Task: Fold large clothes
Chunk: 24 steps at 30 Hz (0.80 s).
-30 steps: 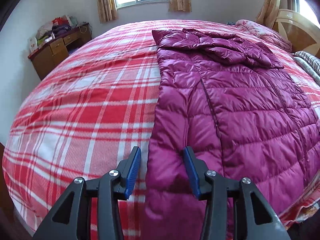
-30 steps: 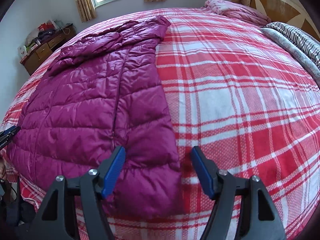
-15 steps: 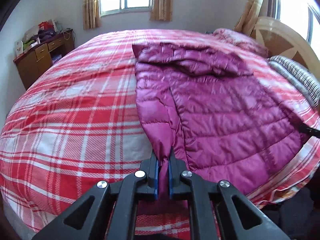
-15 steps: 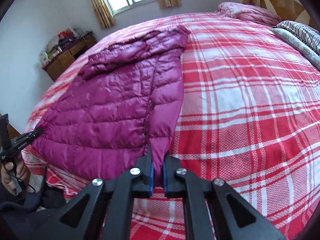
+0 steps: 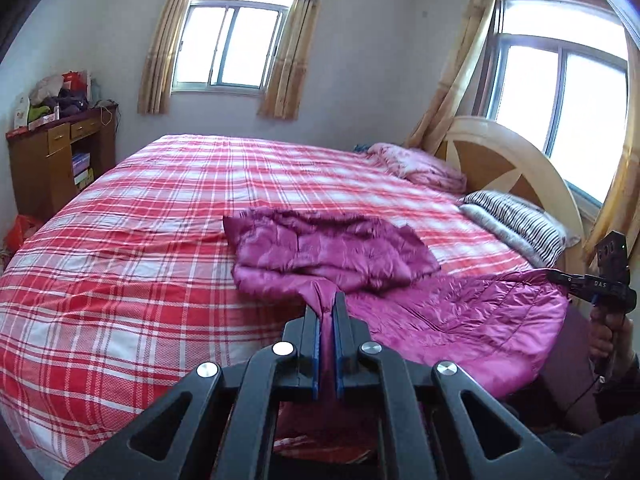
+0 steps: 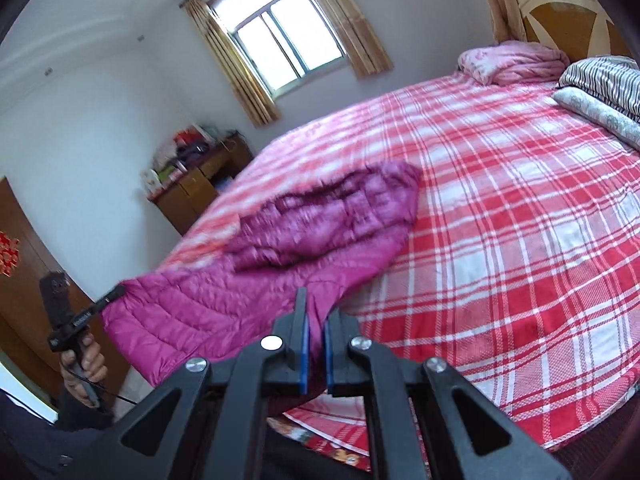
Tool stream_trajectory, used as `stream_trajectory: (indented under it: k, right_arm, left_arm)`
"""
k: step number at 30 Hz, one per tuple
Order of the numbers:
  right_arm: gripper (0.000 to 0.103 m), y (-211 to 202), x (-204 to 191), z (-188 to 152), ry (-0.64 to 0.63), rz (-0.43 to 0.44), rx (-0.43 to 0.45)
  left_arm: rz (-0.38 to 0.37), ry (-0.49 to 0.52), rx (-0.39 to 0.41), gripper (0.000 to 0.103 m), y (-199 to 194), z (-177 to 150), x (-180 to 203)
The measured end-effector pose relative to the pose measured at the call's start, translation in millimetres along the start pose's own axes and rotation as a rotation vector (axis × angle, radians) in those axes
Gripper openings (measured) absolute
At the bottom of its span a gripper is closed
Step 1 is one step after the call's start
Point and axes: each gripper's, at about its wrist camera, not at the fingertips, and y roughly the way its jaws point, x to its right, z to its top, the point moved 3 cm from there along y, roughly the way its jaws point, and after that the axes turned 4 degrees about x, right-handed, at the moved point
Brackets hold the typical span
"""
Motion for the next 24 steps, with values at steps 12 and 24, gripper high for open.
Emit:
stream_trajectory:
  k: [12, 24]
  right_arm:
    - [0.008, 61.9, 18.7, 78.3, 0.049, -0.012, 0.112]
    - [0.008, 189.7, 81.5, 113.6, 0.118, -0.179, 0.026]
  left_arm:
    - [0.054, -0.007, 0.019, 0.005, 84.2, 56.9, -37.5]
    - [0.166, -0.044, -0.161, 0.005, 264.1, 63.1, -97.4]
